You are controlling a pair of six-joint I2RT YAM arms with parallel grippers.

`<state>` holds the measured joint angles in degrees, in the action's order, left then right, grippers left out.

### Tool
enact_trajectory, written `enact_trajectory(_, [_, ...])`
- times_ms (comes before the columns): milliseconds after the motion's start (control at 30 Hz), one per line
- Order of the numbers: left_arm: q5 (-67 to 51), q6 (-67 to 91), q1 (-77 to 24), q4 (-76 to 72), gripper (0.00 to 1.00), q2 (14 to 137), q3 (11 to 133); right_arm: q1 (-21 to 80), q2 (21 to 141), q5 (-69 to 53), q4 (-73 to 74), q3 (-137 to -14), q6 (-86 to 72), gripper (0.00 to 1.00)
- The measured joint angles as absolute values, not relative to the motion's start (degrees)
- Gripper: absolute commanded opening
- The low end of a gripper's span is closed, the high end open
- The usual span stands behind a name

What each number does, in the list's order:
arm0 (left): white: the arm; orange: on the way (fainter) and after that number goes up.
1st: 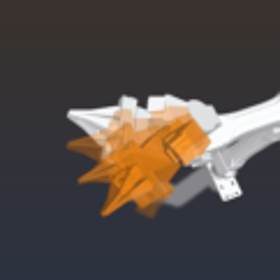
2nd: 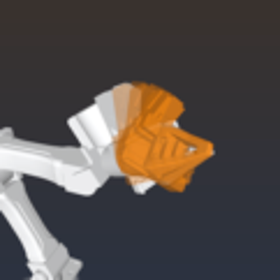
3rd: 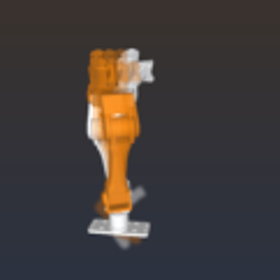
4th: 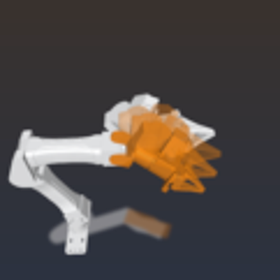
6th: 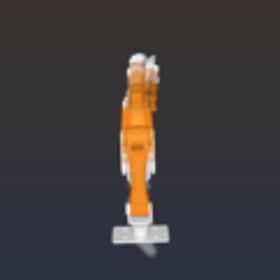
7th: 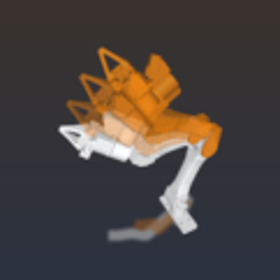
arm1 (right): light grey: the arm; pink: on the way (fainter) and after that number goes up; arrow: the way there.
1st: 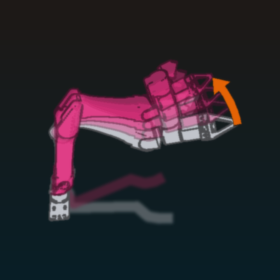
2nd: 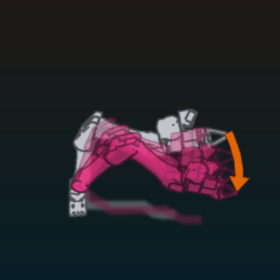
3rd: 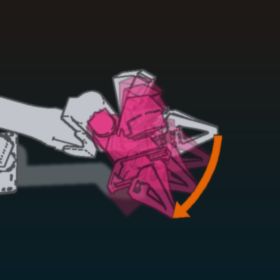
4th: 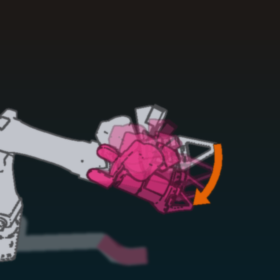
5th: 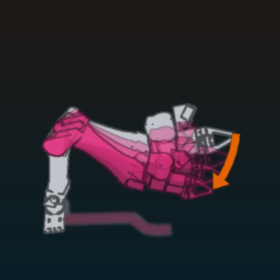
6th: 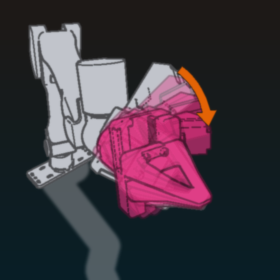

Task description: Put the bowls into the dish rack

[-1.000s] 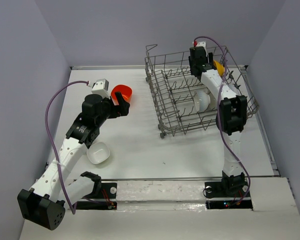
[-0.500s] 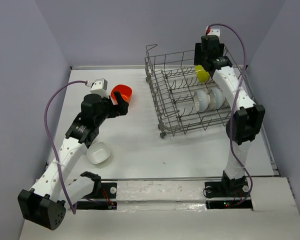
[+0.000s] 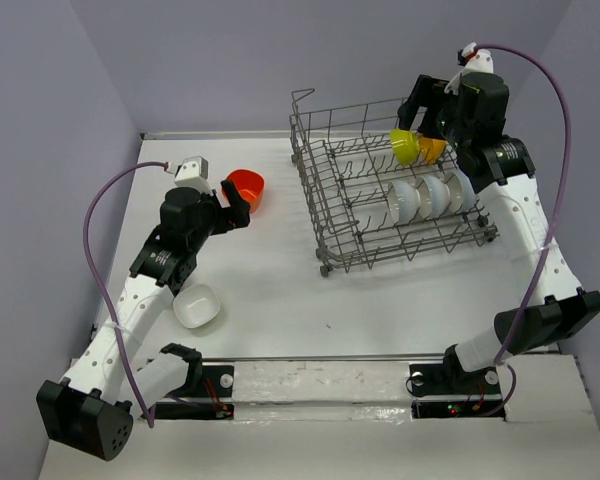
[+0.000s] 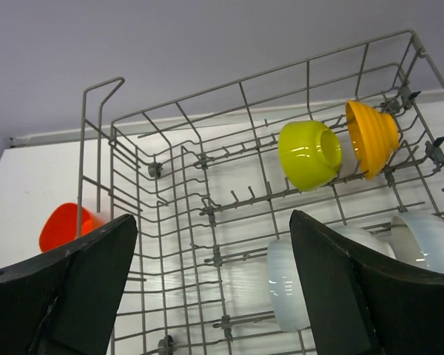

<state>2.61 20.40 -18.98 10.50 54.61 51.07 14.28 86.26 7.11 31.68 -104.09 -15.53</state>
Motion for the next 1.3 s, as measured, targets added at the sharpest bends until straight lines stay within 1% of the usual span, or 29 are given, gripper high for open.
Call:
enact_trajectory(233, [3.3,20.4,-18.6,10.5,0.99,54.6,51.1,14.3,86.8,0.6,31.7,-103.1,-18.3,0.89])
enact_trajectory(533, [3.4,20.3,-17.9,10.5,0.99,54.6,51.1,13.9,87.5,-14.5,31.0,-102.5,-22.4,0.89])
enact_trajectory(767, [3.2,20.2,-17.5,10.5,0.99,54.6,51.0,13.9,86.9,-26.8,28.4,-99.5,-24.8,0.89])
enact_trajectory(933, [3.2,20.2,-17.5,10.5,0.99,54.6,51.0,13.9,85.3,-33.3,26.6,-97.0,-26.2,0.89])
enact_trajectory(1133, [3.3,20.2,-17.5,10.5,0.99,54.6,51.0,13.9,82.2,-38.8,23.9,-93.5,-27.9,0.88])
enact_trajectory(1300, [3.4,20.2,-17.2,10.5,0.99,54.6,51.0,13.9,79.8,-42.4,20.5,-90.5,-29.6,0.86])
